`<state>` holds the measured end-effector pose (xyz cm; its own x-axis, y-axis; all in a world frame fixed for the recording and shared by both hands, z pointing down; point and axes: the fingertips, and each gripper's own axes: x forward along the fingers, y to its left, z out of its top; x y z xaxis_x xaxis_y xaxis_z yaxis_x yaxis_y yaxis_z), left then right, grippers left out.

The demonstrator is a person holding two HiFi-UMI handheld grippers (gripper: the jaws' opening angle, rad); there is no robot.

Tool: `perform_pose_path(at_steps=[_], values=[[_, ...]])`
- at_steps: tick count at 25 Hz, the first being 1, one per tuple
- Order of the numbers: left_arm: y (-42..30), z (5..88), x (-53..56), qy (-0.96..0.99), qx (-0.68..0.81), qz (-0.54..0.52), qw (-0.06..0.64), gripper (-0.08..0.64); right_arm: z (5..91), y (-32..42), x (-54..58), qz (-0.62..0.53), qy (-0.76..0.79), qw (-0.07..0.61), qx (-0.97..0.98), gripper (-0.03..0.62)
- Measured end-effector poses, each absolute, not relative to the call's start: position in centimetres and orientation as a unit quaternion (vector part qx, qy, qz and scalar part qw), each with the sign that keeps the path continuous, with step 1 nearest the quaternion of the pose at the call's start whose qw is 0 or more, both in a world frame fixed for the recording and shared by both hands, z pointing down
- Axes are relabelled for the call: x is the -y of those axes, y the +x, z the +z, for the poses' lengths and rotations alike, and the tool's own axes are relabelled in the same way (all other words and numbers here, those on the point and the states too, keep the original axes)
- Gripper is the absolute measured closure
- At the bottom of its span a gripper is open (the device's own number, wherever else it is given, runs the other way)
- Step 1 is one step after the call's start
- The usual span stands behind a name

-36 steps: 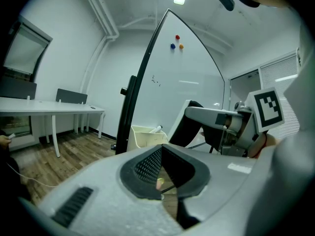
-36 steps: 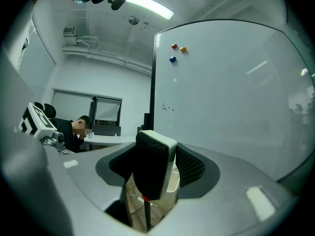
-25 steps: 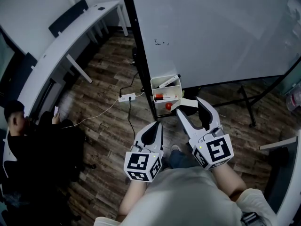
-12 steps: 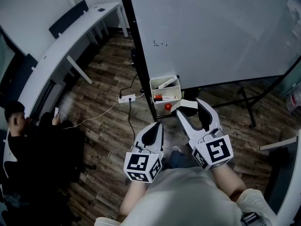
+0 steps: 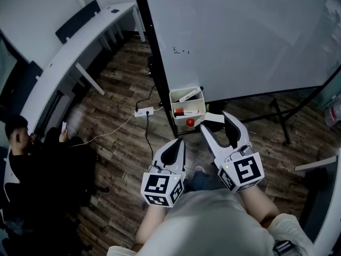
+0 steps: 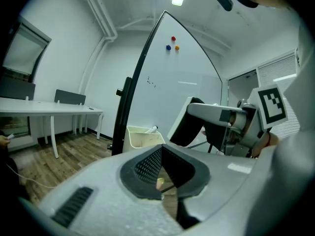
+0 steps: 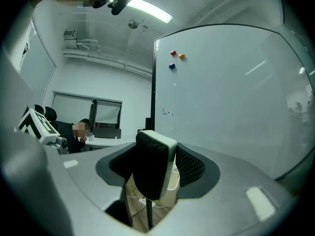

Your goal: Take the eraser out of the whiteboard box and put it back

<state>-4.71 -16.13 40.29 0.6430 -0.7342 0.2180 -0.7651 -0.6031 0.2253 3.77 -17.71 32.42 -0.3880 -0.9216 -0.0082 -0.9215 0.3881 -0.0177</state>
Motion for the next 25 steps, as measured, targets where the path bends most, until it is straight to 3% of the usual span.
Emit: perform_pose_path(at_steps=[25], values=[[-5.1, 40.5, 21.8, 0.887, 0.434, 0.053, 0.149, 0.557, 32.7, 3.5, 23.8, -0.002, -0.539, 0.001, -0.842, 0.344]])
